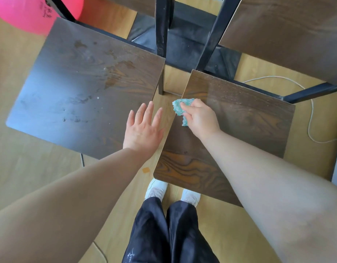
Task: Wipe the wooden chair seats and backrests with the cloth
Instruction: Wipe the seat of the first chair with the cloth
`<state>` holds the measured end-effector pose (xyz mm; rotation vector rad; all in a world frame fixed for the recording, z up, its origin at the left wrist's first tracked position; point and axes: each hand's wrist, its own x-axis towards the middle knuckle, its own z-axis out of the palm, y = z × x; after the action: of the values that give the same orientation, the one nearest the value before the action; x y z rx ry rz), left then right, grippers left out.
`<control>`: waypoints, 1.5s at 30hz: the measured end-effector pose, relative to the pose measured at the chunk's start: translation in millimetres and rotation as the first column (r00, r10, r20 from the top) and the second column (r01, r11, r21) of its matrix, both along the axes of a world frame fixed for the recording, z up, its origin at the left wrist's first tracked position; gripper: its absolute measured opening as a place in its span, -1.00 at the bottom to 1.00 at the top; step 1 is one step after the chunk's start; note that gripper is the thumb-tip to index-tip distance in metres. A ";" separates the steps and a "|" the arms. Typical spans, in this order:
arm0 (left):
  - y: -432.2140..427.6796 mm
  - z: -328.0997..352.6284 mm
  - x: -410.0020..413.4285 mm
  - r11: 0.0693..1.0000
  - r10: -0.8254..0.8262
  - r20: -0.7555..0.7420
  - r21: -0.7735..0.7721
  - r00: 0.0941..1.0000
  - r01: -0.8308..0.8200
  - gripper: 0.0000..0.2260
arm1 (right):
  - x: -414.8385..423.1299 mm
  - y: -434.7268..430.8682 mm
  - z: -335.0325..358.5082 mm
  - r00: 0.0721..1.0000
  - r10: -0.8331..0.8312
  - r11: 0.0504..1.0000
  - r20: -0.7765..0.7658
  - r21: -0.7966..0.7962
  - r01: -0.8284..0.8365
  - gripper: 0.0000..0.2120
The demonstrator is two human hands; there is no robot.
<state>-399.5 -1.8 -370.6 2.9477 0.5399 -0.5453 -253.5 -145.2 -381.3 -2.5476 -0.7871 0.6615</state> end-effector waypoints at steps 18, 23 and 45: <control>-23.0 5.4 -83.3 1.000 -0.018 -0.087 -0.013 0.996 0.017 -0.46 | -174.6 -65.0 1.9 0.975 0.150 0.988 -0.165 0.057 -0.142 -0.72; -36.2 10.0 -94.9 0.999 -0.003 -0.111 -0.050 0.994 -0.002 -0.47 | -206.6 -76.3 1.8 0.945 0.269 0.960 -0.185 -0.031 -0.279 -0.84; -20.2 28.5 70.2 0.997 0.022 0.072 -0.069 0.997 -0.017 -0.47 | 62.1 -46.7 27.9 0.919 -0.348 0.934 0.187 0.150 0.323 -0.66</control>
<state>-329.3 -22.1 -342.1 2.8815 0.5311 -0.4428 -191.4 -191.9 -353.3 -2.5816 -0.4157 0.2299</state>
